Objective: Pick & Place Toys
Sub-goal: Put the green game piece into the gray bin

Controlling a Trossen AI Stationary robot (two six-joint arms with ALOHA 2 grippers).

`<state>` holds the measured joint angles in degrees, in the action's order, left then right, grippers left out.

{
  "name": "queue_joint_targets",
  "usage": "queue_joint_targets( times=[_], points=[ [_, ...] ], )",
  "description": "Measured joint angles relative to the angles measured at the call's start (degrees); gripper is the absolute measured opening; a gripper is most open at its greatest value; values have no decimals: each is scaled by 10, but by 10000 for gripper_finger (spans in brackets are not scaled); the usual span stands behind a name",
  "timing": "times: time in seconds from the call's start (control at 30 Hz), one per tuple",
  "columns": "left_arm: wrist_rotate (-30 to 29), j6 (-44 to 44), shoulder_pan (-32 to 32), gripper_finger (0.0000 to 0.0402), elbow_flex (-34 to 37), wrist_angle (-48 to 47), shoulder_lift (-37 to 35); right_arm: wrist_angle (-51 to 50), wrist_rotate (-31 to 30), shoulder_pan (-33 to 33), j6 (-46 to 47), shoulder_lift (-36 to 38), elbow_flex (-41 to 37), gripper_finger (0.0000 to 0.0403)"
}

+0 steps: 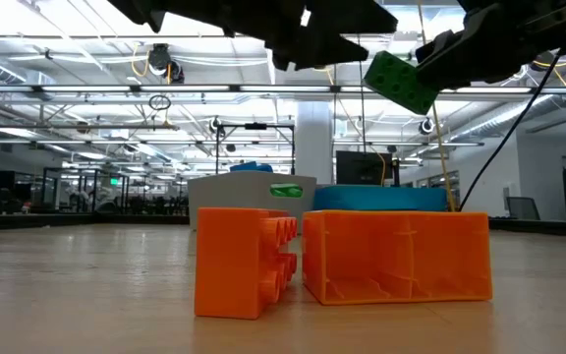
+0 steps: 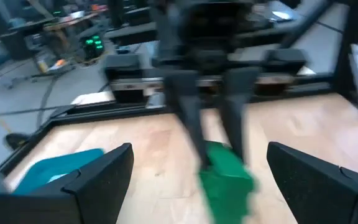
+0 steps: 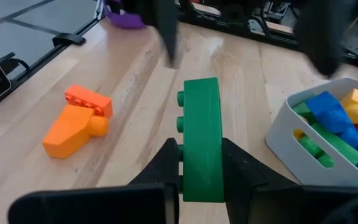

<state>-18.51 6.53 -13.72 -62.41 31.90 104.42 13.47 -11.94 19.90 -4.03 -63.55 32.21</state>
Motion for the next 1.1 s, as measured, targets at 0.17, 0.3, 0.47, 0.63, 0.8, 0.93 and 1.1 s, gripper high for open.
queue_joint_targets(
  times=[0.17, 0.3, 0.47, 0.63, 0.8, 0.93, 1.1],
  points=[
    [8, 9, -9, 374, 0, 0, 0, 12, 0, 0, -1, 0, 0, 45],
    [7, 9, -10, 374, 0, -7, 0, 42, 2, 0, -7, -6, 0, 45],
    [6, 6, -10, 374, 0, -24, 0, 64, 2, 0, -14, -14, 0, 45],
    [5, 0, -10, 349, 0, -26, 0, 76, 2, 1, -14, -14, 0, 45],
    [5, 2, -9, 263, 0, -26, 0, 79, 2, 1, -14, -14, 0, 45],
    [10, -17, -5, 181, 0, -26, 0, 81, -1, 0, -14, -14, 0, 45],
    [18, -10, -3, 95, 0, -28, 0, 79, -1, 0, -3, -14, 0, 47]
  ],
)
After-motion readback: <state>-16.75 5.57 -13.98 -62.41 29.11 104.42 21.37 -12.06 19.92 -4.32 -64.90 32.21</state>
